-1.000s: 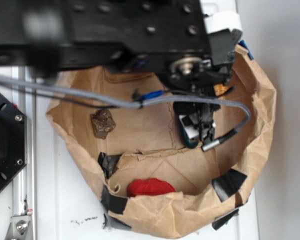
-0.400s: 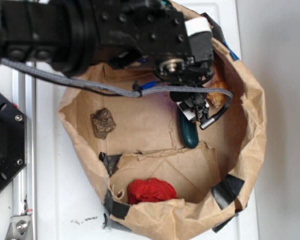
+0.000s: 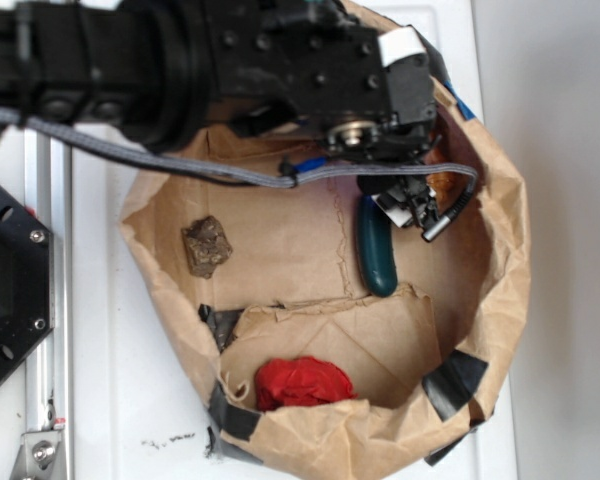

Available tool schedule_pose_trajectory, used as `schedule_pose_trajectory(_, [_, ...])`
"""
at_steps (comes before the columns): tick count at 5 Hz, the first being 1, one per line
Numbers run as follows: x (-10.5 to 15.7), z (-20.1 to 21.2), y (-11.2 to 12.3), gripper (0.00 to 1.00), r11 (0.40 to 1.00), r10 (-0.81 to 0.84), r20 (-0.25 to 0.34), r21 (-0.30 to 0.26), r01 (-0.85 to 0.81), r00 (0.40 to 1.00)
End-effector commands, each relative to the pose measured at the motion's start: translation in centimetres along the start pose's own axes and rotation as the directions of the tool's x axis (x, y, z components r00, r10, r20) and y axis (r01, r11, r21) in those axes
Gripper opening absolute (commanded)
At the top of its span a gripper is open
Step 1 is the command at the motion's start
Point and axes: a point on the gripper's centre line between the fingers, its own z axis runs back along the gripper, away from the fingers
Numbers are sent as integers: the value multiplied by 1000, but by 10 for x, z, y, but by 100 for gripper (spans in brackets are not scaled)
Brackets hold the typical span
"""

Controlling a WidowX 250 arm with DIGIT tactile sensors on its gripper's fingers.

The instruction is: Grab the green sponge.

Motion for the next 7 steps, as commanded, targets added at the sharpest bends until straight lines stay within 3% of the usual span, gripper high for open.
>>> schedule_pose_trajectory(1, [14, 13, -1, 100, 999, 14, 74, -34, -12, 997])
schedule_pose_trajectory(2, [10, 23, 9, 100, 999, 3, 86, -54, 1, 996])
schedule_pose_trajectory(4, [19, 8, 30, 100, 999, -35, 175, -23, 39, 984])
schedule_pose_trajectory(7, [13, -13, 30, 100, 998, -34, 175, 66, 22, 984])
